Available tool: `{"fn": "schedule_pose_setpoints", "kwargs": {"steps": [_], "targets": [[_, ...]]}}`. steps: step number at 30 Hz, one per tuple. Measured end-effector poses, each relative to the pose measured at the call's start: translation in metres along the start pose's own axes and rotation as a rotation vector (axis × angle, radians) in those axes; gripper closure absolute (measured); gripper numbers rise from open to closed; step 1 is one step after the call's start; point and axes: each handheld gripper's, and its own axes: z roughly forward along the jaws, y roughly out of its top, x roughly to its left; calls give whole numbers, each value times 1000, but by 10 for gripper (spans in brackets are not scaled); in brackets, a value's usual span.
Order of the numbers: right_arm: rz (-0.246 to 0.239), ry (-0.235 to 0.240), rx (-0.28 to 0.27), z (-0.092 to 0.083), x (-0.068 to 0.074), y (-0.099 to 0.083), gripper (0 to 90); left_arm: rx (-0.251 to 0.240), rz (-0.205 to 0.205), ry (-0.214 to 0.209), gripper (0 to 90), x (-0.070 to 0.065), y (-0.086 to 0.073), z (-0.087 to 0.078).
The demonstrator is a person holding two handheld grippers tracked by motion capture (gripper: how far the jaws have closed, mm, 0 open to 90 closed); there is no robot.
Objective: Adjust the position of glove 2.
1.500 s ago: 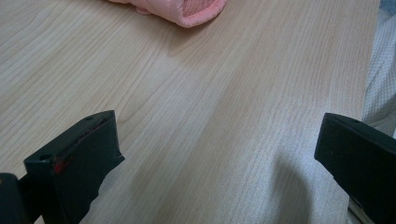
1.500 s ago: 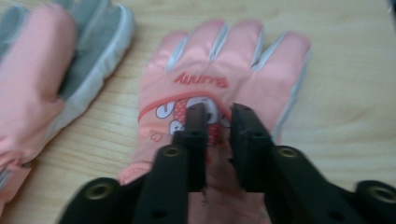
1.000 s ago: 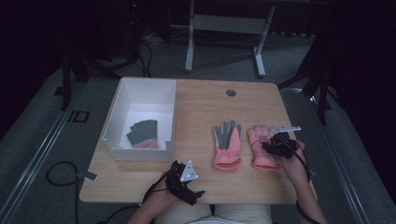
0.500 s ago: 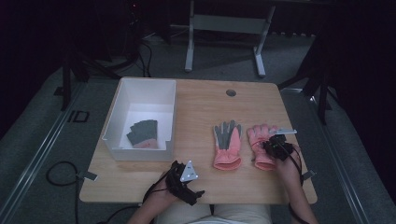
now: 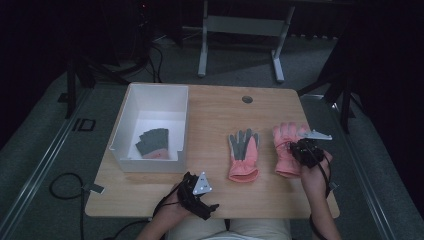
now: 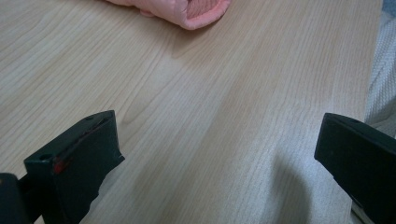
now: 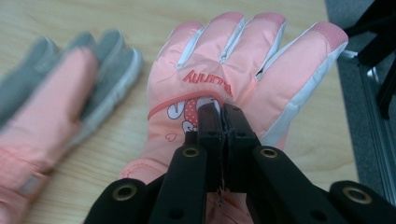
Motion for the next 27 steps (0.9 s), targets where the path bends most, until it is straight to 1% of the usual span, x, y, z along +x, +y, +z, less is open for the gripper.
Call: {"fn": "schedule_pose_setpoints", "kwargs": {"steps": [1, 2, 4, 7, 8, 9, 10, 12, 13, 14, 15, 16, 18, 20, 24, 25, 27], "targets": [[-1, -2, -12, -5, 2, 4, 876, -1, 2, 1, 0, 0, 0, 0], [-1, -2, -12, -5, 2, 4, 876, -1, 2, 1, 0, 0, 0, 0], [-7, 2, -43, -17, 8, 16, 876, 0, 1, 0, 0, 0, 0, 0], [-3, 3, -70, -28, 16, 28, 876, -3, 1, 0, 0, 0, 0, 0], [-3, 3, -70, -28, 16, 28, 876, -3, 1, 0, 0, 0, 0, 0], [-3, 3, -77, -31, 19, 32, 876, -2, 1, 1, 0, 0, 0, 0], [-1, 8, -99, -40, 30, 40, 876, -2, 0, 0, 0, 0, 0, 0], [-4, 18, -105, -44, 39, 47, 876, -6, -1, 1, 0, 0, 0, -1], [-8, 19, -110, -45, 44, 49, 876, -9, -1, 1, 0, 0, 0, -1], [-8, 19, -110, -45, 44, 49, 876, -9, -1, 1, 0, 0, 0, -1], [-10, 23, -110, -46, 49, 52, 876, -6, -2, -1, 0, 0, 0, -1], [-15, 28, -116, -47, 58, 55, 876, -3, 1, 1, 0, 0, 0, -1], [-18, 28, -121, -48, 70, 58, 877, -10, 0, -1, 0, 0, 0, -1], [-15, 36, -120, -47, 78, 60, 877, -11, -3, -2, 0, 0, 0, -2], [10, 73, -115, -43, 96, 61, 876, -16, -4, -2, 0, 0, 0, -2], [4, 79, -112, -41, 102, 61, 876, -16, -4, -3, 0, 0, 0, -2], [-3, 81, -99, -38, 110, 60, 876, -12, -3, -4, 0, 0, 0, -2]]}}
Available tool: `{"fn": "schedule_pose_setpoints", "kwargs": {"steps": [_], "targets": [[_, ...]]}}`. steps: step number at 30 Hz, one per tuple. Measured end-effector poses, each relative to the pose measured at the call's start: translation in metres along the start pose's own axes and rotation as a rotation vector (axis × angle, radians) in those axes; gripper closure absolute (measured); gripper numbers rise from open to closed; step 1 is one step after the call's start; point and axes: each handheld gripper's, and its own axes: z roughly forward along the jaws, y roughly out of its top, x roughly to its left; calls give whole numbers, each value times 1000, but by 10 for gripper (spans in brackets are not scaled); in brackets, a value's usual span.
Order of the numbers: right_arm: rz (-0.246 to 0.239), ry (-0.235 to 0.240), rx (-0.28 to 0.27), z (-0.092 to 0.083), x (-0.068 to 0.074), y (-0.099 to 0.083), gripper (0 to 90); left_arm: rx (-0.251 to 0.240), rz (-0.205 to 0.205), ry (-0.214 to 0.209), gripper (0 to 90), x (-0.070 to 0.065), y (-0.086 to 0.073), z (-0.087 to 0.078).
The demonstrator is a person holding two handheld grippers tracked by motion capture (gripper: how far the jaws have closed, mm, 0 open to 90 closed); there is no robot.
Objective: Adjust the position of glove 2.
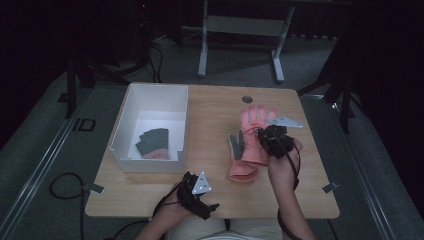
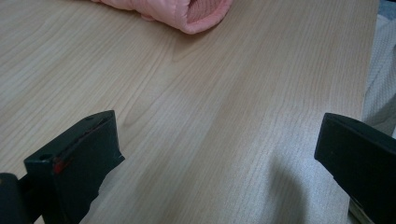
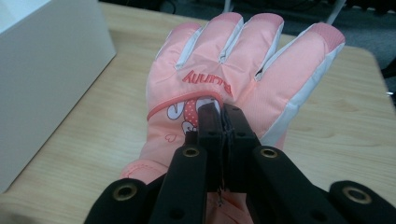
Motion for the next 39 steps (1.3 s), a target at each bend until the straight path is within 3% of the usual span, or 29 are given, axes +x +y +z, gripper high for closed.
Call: {"fn": "schedule_pose_setpoints", "kwargs": {"steps": [7, 15, 25, 28, 33, 39], "targets": [[-6, -15, 39, 21, 19, -9, 876, -5, 0, -2, 0, 0, 0, -1], [13, -8, 122, 46, 24, -32, 876, -11, -6, -3, 0, 0, 0, -1], [-8, 27, 171, 66, 24, -46, 876, -9, -17, 0, 0, 2, 0, -2], [-20, 49, 183, 67, 20, -50, 875, -11, -21, 0, 0, 2, 0, -3], [-91, 125, 208, 64, 14, -52, 872, -8, -21, 0, 0, 2, 0, -3], [-108, 126, 204, 63, 13, -51, 834, -5, -30, 9, 0, 3, 2, -3]]}}
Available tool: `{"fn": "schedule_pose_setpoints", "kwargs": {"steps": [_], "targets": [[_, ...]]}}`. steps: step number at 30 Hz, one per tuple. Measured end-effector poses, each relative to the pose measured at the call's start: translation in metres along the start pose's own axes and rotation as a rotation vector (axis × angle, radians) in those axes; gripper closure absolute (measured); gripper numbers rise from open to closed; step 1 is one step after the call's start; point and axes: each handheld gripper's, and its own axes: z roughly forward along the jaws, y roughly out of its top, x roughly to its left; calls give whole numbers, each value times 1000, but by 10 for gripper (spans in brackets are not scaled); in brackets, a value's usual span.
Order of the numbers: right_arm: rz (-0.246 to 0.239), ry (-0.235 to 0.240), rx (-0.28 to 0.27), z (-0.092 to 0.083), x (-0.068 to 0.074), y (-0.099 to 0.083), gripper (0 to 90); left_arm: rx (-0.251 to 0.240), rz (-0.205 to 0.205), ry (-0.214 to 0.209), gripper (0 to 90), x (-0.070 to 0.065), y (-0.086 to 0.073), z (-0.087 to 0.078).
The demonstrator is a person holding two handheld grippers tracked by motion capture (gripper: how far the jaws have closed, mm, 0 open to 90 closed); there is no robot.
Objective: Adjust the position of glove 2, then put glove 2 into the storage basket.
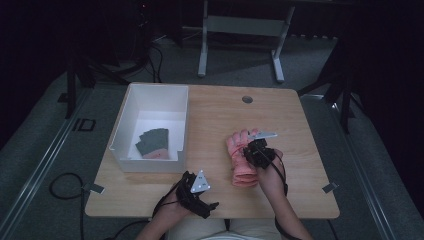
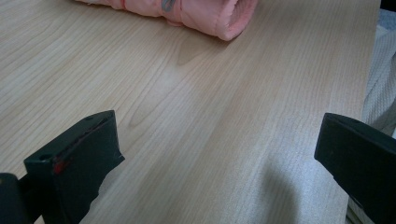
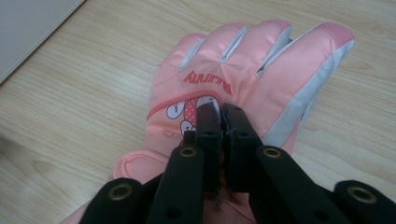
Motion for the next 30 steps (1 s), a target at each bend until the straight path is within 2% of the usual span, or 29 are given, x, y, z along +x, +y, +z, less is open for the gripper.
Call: {"fn": "schedule_pose_setpoints", "kwargs": {"steps": [5, 8, 12, 14, 16, 18, 20, 23, 24, 26, 28, 30], "targets": [[16, 12, -31, -5, 0, 4, 748, -31, 6, 19, 0, -1, 1, -5], [5, 6, -50, -11, -1, 6, 720, -46, 4, 30, 0, 0, 3, -7], [-15, 5, -94, -29, -12, 10, 667, -62, -11, 34, 0, 3, 8, -8], [-25, 22, -110, -36, -17, 10, 622, -76, -12, 42, 0, 3, 12, -9], [-49, 11, -124, -44, -23, 10, 590, -80, -20, 41, 0, 4, 18, -9], [-69, 38, -149, -49, -29, 9, 522, -85, -36, 36, 0, 5, 25, -10], [-66, 57, -154, -52, -37, 8, 434, -93, -54, 30, 8, 7, 34, -10], [-29, 131, -150, -53, -46, 6, 299, -123, -50, 20, 8, 8, 49, -12], [-23, 188, -146, -53, -50, 4, 243, -129, -54, 18, 8, 9, 54, -12], [-11, 237, -157, -53, -53, 1, 206, -136, -53, 7, 9, 10, 63, -11], [-15, 263, -176, -53, -55, -2, 182, -134, -52, -15, 9, 14, 73, -9], [-26, 256, -190, -53, -57, -5, 175, -139, -51, -28, 9, 17, 81, -5]]}}
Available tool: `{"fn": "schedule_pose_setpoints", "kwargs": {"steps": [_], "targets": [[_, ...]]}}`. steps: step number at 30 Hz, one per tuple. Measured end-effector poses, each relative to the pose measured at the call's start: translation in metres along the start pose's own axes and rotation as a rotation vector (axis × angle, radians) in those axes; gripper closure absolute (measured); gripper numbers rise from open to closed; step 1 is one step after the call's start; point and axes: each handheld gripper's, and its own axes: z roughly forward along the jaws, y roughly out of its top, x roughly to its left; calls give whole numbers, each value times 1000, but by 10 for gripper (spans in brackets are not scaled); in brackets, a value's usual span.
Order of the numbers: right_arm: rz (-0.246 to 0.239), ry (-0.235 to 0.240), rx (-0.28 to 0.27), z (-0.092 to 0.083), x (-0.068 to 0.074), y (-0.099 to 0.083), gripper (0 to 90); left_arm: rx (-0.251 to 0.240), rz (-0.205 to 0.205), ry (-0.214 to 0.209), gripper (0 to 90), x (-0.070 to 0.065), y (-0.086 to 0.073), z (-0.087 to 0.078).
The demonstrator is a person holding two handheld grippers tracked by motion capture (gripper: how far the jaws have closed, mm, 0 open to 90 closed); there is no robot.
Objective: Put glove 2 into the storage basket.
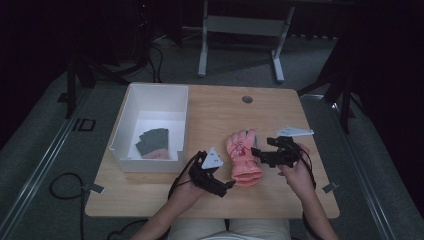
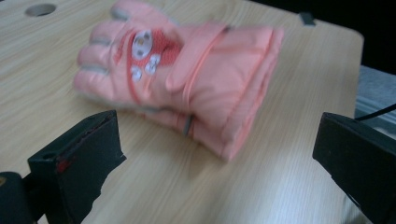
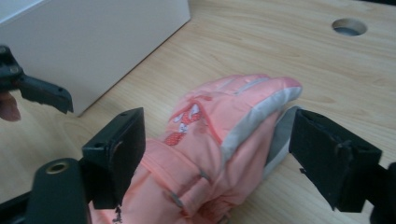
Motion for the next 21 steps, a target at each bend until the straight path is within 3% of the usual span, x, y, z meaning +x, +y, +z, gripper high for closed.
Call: {"fn": "schedule_pose_setpoints", "kwargs": {"steps": [2, 5, 11, 13, 14, 15, 17, 18, 21], "targets": [[-26, 14, -27, -2, -3, -3, 144, -1, -3, -24, 9, 5, 8, 5], [-26, 20, -30, -6, -7, -6, 149, -5, -1, -38, 9, 11, 15, 12], [35, 56, -38, -14, -14, -8, 116, -5, -16, -59, 9, 25, 31, 24], [17, 71, -23, -14, -14, -5, 139, -6, -14, -67, 37, 27, 37, 27], [4, 52, -18, -13, -14, -3, 248, -2, -6, -55, 38, 28, 40, 29], [2, 37, 5, -13, -14, 0, 422, 0, 4, -43, 39, 29, 43, 29], [-20, 3, 29, -10, -14, 7, 597, 3, 12, -34, 55, 31, 48, 30], [-24, -1, 35, -9, -13, 10, 663, 2, 6, -29, 89, 33, 50, 30], [-16, 5, 50, 2, -12, 19, 709, 4, -6, -16, 148, 38, 52, 31]]}}
